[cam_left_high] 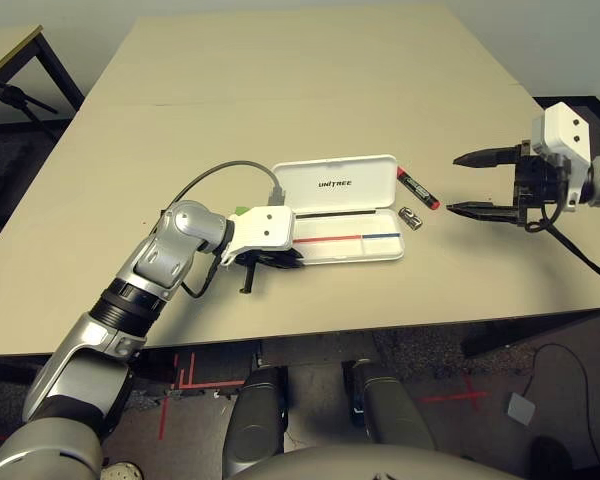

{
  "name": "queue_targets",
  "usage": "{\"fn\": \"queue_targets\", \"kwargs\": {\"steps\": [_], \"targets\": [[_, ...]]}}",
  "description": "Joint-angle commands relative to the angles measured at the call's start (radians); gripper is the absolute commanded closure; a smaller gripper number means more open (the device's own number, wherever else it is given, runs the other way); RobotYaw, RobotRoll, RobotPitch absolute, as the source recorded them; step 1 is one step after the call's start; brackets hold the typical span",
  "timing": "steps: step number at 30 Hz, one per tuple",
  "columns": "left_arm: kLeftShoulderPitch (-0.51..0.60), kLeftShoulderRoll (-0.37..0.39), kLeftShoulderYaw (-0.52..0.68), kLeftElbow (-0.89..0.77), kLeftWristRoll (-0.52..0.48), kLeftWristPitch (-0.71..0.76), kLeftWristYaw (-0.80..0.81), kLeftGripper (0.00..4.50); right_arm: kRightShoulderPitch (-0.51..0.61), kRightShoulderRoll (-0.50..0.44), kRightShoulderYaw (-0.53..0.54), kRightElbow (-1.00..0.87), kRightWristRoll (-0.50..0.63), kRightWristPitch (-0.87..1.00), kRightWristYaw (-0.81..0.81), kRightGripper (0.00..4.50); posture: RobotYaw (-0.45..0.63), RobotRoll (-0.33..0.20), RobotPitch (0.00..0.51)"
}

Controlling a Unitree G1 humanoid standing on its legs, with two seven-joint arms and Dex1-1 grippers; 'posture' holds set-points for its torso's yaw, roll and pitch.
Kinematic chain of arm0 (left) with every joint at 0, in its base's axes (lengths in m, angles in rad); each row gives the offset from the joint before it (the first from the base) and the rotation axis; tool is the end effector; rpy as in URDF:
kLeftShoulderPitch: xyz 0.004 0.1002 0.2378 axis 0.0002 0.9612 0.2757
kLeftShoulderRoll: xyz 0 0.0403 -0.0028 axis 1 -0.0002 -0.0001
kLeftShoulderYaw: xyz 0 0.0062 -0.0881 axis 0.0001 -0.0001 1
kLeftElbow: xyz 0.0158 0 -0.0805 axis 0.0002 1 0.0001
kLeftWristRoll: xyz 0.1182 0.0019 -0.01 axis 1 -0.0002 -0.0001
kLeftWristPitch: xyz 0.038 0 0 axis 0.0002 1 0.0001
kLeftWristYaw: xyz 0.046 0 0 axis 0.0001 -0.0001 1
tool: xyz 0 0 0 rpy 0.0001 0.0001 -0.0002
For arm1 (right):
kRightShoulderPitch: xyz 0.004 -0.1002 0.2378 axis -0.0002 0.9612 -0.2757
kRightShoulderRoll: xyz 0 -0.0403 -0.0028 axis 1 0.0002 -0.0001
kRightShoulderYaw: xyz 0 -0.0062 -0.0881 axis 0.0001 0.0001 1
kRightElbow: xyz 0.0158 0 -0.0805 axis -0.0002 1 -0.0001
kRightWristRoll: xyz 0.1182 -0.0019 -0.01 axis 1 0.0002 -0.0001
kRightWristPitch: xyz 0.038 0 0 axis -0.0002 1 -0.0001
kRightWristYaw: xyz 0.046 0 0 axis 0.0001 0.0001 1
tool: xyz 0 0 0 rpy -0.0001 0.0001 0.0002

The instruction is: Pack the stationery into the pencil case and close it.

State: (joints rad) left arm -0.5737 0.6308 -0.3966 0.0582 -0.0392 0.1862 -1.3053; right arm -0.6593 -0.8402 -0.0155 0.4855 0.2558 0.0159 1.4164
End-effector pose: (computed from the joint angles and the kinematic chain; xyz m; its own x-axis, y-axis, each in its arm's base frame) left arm 0.2946 0.1567 0.1688 0.0835 -0.7803 -0.6199 0.9554 -0.1142 0.2724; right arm 0.3001 -0.3048 0.2210 0.4444 0.8124 -0.3775 -0.8814 0.3213 -0.3461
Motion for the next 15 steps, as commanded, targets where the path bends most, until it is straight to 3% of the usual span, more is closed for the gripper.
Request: {"fn": "queue_targets", "kwargs": {"steps": [1, 15], "targets": [[0.012, -0.005, -0.015, -0.008, 0.016, 0.007, 0.009, 4.46, 0.012, -0.009, -0.023, -0.026, 0.016, 0.005, -0.005, 0.0, -0.11, 0.0, 0.109], [0.017, 0.003, -0.009, 0.028, 0.022, 0.016, 0.023, 4.46, 0.017, -0.006, -0.013, -0.028, 0.018, 0.004, -0.024, 0.0, -0.1, 0.0, 0.11]]}}
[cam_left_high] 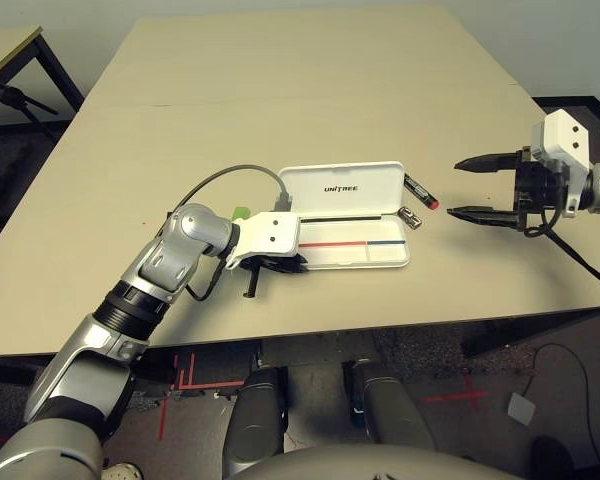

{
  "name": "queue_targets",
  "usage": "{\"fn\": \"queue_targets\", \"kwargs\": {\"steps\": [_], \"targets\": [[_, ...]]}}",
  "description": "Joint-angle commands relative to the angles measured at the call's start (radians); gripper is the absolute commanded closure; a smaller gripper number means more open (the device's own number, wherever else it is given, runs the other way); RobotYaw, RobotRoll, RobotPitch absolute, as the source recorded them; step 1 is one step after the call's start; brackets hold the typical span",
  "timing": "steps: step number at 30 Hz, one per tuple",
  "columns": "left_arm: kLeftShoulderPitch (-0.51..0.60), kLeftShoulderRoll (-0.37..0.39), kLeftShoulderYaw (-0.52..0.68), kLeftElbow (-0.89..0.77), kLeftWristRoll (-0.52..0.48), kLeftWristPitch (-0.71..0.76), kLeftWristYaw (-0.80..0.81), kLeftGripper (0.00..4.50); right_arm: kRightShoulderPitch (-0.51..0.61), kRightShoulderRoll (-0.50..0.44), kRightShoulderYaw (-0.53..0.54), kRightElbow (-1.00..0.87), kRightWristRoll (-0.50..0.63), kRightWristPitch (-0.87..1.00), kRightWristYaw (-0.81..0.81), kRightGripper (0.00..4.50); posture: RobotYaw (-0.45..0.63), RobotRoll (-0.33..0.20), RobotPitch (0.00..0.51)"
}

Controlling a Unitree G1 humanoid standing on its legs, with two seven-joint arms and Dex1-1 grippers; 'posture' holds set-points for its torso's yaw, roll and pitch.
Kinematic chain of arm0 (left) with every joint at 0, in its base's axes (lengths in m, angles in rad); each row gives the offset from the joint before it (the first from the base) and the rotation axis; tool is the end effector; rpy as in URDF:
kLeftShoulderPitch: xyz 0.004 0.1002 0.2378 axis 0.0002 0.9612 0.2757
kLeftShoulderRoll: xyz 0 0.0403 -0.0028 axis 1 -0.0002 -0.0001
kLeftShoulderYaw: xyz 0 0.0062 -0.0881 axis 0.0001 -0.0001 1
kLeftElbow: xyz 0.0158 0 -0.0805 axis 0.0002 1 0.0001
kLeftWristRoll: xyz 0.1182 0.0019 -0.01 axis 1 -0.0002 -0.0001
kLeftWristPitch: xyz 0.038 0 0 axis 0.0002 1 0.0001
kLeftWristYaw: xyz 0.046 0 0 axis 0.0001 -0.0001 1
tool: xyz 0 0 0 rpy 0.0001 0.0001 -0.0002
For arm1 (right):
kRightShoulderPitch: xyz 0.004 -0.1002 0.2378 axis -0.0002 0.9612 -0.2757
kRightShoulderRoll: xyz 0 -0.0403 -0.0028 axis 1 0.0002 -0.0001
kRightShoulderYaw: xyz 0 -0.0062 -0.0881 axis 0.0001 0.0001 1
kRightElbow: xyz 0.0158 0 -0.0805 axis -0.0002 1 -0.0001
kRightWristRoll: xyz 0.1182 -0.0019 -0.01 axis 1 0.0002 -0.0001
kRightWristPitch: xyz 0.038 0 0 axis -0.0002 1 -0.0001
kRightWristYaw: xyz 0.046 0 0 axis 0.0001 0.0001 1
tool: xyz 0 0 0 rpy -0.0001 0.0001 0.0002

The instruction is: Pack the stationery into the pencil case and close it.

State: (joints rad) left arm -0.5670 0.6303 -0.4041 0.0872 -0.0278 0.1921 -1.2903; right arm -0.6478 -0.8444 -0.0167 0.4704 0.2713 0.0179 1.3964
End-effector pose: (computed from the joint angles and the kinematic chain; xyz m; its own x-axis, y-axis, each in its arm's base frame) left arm 0.2960 0.1599 0.1616 0.0968 -0.7677 -0.6334 0.9643 -0.0852 0.2507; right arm 0.2987 -0.3046 0.2208 0.4570 0.8118 -0.3636 -0.8740 0.3339 -0.3531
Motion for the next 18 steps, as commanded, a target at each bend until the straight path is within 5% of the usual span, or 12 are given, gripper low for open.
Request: {"fn": "queue_targets", "kwargs": {"steps": [1, 9, 18], "targets": [[0.011, 0.008, -0.001, 0.0, 0.013, 0.007, 0.007, 4.46, 0.008, -0.002, -0.011, -0.014, 0.002, 0.001, -0.004, 0.0, -0.1, 0.0, 0.111], [0.022, 0.008, -0.003, -0.017, 0.016, 0.003, 0.013, 4.46, 0.014, -0.005, -0.006, -0.015, -0.003, 0.011, -0.012, 0.0, -0.1, 0.0, 0.118], [0.02, 0.006, 0.016, -0.062, -0.025, 0.051, 0.005, 1.48, 0.007, -0.018, 0.002, -0.001, -0.028, 0.015, -0.018, 0.0, -0.09, 0.0, 0.123]]}}
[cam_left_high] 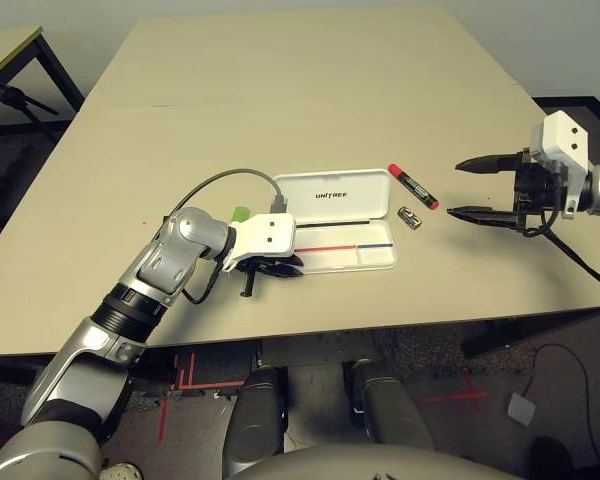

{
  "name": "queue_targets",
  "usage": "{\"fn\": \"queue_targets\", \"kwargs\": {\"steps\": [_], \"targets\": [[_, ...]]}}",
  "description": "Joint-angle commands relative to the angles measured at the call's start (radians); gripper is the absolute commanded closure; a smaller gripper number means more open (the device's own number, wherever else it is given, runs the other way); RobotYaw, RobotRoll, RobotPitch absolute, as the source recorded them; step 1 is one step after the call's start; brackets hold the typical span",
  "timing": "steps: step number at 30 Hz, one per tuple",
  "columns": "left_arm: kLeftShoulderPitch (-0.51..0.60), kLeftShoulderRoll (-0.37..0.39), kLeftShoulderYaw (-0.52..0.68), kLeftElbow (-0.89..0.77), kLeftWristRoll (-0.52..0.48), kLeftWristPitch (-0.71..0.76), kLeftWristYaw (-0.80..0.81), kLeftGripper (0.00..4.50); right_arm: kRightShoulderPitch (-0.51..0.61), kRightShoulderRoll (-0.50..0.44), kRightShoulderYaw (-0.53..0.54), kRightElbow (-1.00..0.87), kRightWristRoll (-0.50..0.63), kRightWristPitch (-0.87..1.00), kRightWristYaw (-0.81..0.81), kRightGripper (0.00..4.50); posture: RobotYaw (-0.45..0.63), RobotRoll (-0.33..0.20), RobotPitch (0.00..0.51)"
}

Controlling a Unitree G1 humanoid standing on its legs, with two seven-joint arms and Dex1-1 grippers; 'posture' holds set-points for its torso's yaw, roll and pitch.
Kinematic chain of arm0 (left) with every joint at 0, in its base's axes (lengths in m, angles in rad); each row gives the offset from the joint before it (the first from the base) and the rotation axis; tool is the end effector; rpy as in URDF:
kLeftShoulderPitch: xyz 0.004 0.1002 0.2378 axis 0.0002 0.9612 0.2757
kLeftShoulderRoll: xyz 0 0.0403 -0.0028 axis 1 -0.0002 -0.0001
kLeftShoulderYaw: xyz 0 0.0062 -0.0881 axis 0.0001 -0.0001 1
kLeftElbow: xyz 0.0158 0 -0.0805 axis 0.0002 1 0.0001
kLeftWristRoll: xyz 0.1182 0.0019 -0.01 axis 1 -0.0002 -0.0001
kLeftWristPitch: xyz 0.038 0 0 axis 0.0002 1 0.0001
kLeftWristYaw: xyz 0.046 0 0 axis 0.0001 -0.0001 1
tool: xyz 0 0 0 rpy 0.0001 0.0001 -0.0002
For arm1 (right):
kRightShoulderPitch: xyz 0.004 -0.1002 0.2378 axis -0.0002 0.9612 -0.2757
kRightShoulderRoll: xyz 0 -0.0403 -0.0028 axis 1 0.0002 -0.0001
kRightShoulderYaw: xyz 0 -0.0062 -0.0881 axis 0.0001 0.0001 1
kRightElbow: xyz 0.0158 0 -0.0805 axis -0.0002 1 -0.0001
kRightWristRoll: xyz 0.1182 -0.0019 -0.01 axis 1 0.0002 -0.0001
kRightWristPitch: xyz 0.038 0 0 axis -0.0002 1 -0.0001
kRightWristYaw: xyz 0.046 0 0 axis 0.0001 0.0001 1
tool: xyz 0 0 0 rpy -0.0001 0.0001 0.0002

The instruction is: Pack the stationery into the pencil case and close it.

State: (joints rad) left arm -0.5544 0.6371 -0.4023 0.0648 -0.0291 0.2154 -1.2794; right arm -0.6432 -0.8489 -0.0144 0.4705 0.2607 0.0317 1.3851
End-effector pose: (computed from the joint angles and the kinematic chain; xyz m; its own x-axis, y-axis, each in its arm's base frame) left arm 0.2936 0.1604 0.1611 0.1061 -0.7651 -0.6351 0.9667 -0.0701 0.2460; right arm 0.2982 -0.3058 0.2195 0.4693 0.7985 -0.3770 -0.8714 0.3496 -0.3442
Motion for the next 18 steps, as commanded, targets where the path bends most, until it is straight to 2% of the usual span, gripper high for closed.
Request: {"fn": "queue_targets", "kwargs": {"steps": [1, 3, 4, 10, 18], "targets": [[0.009, 0.0, 0.017, -0.051, -0.029, 0.036, -0.006, 1.11, 0.0, -0.014, -0.002, 0.004, -0.02, 0.007, -0.014, 0.0, -0.09, 0.0, 0.122], [0.014, 0.003, 0.024, -0.07, -0.041, 0.047, -0.004, 0.3, -0.018, -0.013, -0.005, 0.023, -0.027, 0.041, -0.037, 0.0, -0.09, 0.0, 0.124], [0.017, 0.004, 0.03, -0.079, -0.051, 0.05, -0.006, 0.04, -0.033, -0.013, -0.003, 0.042, -0.037, 0.068, -0.055, 0.0, -0.09, 0.0, 0.125], [0.043, 0.041, 0.064, -0.106, -0.109, 0.051, -0.055, 0.04, -0.111, -0.005, 0.029, 0.17, -0.127, 0.163, -0.165, 0.0, -0.08, 0.0, 0.126], [0.052, 0.093, 0.124, -0.126, -0.162, 0.092, -0.069, 0.04, -0.206, 0.078, 0.079, 0.237, -0.215, 0.218, -0.279, 0.0, -0.05, 0.0, 0.128]]}}
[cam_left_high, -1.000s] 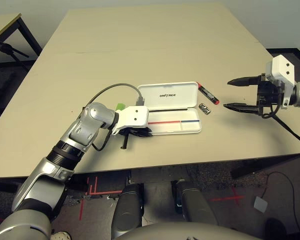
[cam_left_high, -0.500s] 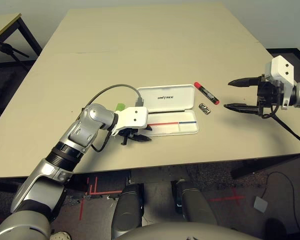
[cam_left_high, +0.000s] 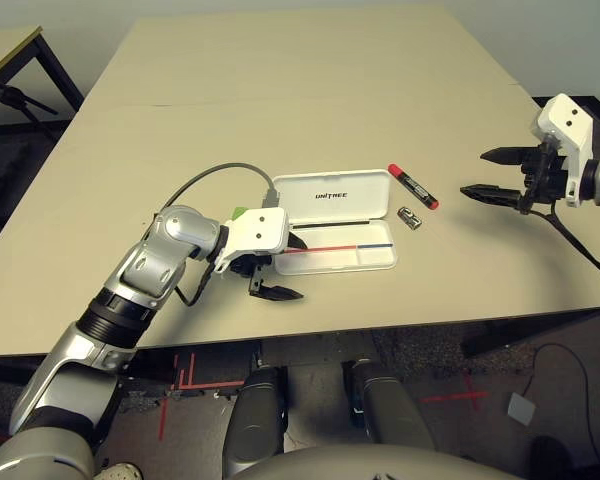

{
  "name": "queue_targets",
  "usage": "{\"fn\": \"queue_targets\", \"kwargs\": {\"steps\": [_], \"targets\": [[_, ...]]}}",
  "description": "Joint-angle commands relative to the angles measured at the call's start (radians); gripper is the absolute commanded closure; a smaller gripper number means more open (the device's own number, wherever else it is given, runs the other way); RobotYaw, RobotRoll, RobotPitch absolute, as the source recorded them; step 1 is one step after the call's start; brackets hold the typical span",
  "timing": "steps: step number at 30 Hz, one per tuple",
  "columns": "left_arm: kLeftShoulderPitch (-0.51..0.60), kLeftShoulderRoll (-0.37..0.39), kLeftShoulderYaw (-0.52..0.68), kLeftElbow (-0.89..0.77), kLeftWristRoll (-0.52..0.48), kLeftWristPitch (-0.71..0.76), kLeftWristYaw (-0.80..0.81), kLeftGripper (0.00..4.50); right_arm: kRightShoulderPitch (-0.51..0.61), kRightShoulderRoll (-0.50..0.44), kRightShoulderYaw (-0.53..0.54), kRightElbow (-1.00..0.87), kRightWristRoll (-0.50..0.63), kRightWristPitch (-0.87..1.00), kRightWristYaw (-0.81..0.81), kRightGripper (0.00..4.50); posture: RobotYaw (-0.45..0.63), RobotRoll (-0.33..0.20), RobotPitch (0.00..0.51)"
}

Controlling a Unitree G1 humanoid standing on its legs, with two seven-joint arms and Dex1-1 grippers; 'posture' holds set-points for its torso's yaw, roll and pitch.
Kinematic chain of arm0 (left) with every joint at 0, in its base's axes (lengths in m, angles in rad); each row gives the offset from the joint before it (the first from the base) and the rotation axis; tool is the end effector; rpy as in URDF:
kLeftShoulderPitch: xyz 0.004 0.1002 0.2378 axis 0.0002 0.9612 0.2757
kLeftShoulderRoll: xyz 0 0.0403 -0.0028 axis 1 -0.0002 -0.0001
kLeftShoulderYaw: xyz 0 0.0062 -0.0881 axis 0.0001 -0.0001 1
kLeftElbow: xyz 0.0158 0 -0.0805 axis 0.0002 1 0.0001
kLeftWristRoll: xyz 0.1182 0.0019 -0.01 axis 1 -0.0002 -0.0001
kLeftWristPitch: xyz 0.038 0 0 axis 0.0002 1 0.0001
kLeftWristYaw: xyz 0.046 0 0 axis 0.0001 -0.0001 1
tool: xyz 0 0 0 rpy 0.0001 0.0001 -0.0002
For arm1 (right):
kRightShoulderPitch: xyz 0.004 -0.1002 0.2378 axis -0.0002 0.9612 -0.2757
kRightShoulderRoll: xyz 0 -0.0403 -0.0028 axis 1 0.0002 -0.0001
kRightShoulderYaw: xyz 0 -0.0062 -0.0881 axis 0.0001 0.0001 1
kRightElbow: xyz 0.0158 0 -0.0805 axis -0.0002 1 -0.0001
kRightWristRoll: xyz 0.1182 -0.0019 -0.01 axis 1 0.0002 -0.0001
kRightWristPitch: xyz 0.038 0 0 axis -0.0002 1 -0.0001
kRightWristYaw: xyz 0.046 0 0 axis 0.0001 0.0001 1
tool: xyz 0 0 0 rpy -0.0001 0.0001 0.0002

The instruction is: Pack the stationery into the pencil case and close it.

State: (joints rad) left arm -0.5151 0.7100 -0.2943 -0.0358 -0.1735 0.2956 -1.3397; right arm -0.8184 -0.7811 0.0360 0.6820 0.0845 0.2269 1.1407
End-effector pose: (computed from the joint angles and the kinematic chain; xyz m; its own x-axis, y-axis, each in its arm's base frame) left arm 0.2856 0.1820 0.1816 0.0887 -0.8243 -0.5592 0.9783 -0.0334 0.2045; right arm 0.3213 -0.3036 0.2137 0.6823 0.5808 -0.4440 -0.7197 0.6405 -0.2680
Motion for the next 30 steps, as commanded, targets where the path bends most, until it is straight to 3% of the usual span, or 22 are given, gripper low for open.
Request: {"fn": "queue_targets", "kwargs": {"steps": [1, 6, 13, 16, 30], "targets": [[0.016, 0.024, 0.023, -0.029, -0.024, 0.016, -0.007, 0.04, -0.043, 0.024, 0.03, 0.029, -0.035, 0.051, -0.033, 0.0, -0.04, 0.0, 0.128], [0.036, 0.037, 0.047, -0.041, -0.039, 0.021, -0.001, 0.04, -0.103, 0.081, 0.086, 0.13, -0.111, 0.06, -0.088, 0.0, -0.02, 0.0, 0.132], [0.085, 0.031, 0.061, -0.096, -0.064, 0.056, 0.018, 0.04, -0.117, 0.153, 0.08, 0.251, -0.157, 0.013, -0.218, 0.0, -0.01, 0.0, 0.153], [0.089, 0.043, 0.049, -0.082, -0.032, 0.037, 0.027, 0.04, -0.123, 0.166, 0.074, 0.276, -0.16, 0.013, -0.236, 0.0, -0.02, 0.0, 0.162], [0.141, 0.057, 0.064, -0.191, -0.097, 0.129, 0.054, 0.04, -0.122, 0.238, 0.062, 0.319, -0.139, 0.045, -0.249, 0.0, 0.0, 0.0, 0.2]]}}
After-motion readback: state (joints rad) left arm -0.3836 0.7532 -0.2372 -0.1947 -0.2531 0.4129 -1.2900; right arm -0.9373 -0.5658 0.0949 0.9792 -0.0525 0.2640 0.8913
